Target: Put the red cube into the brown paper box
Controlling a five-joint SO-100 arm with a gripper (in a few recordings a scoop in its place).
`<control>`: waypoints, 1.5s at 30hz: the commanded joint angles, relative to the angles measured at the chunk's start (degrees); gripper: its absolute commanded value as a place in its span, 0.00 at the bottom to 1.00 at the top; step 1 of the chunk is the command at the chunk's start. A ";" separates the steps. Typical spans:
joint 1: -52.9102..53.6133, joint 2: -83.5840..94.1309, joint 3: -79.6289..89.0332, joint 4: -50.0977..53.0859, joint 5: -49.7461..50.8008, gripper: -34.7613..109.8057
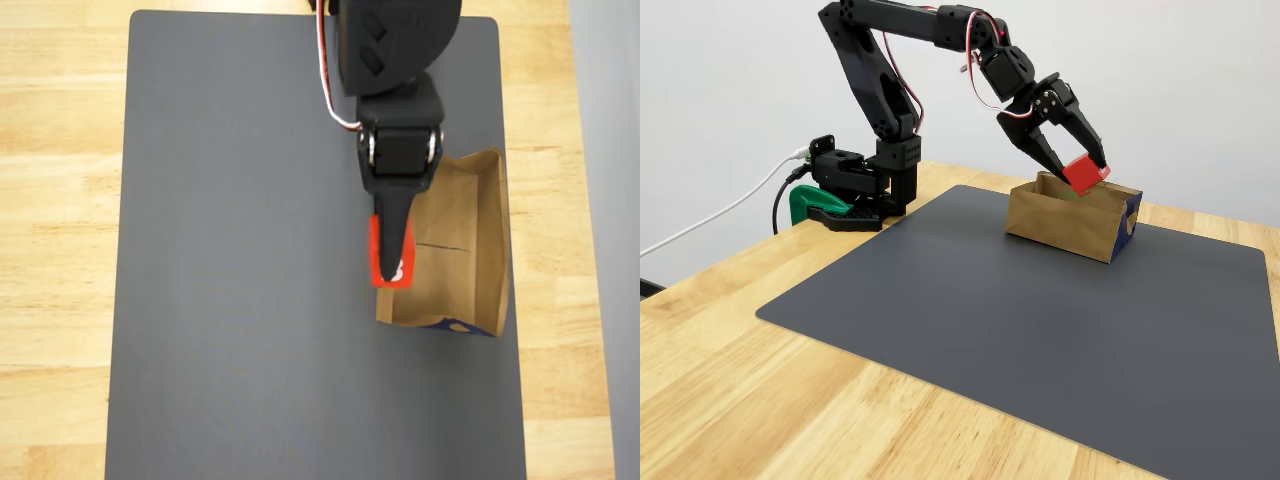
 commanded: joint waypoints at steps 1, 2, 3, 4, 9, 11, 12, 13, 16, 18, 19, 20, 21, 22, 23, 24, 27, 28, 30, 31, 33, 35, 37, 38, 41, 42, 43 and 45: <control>-4.48 7.21 5.27 -1.76 -1.49 0.24; -5.62 8.00 6.15 -1.93 -2.20 0.24; -6.68 8.70 7.12 -2.46 -3.25 0.24; -7.73 9.14 8.00 -3.16 -4.13 0.24; -11.43 5.01 9.58 -7.03 -7.65 0.24; -12.57 2.81 9.49 -7.65 -9.40 0.24; -13.36 1.93 9.40 -7.56 -10.90 0.25; -13.80 1.05 9.49 -7.91 -12.04 0.25; -14.59 -0.97 9.32 -8.17 -14.06 0.26; -14.85 -1.41 8.96 -7.91 -14.94 0.29; -14.94 -1.58 8.88 -7.82 -15.38 0.31; -14.94 -1.85 8.61 -7.73 -15.73 0.34; -14.94 -1.93 8.61 -7.73 -16.08 0.35; -14.94 -1.93 8.61 -7.82 -16.08 0.36; -14.85 -2.02 8.61 -7.91 -16.17 0.37; -14.85 -2.02 8.53 -7.91 -16.17 0.38; -14.77 -2.11 8.53 -7.91 -16.17 0.40; -14.68 -2.11 8.53 -7.91 -16.00 0.43; -14.50 -1.93 8.61 -7.91 -15.82 0.45; -14.41 -1.93 8.70 -7.91 -15.73 0.45; -14.33 -1.32 9.05 -8.00 -15.56 0.45; -13.97 -0.79 9.32 -8.00 -15.64 0.45; -13.10 0.62 9.76 -7.91 -15.12 0.45; -12.30 1.76 9.76 -7.47 -14.50 0.45; -9.14 6.42 10.02 -6.24 -13.45 0.37; -8.00 8.61 10.63 -6.24 -14.06 0.34; -6.68 11.07 11.69 -7.12 -15.21 0.30; -4.04 16.35 14.59 -10.20 -17.05 0.24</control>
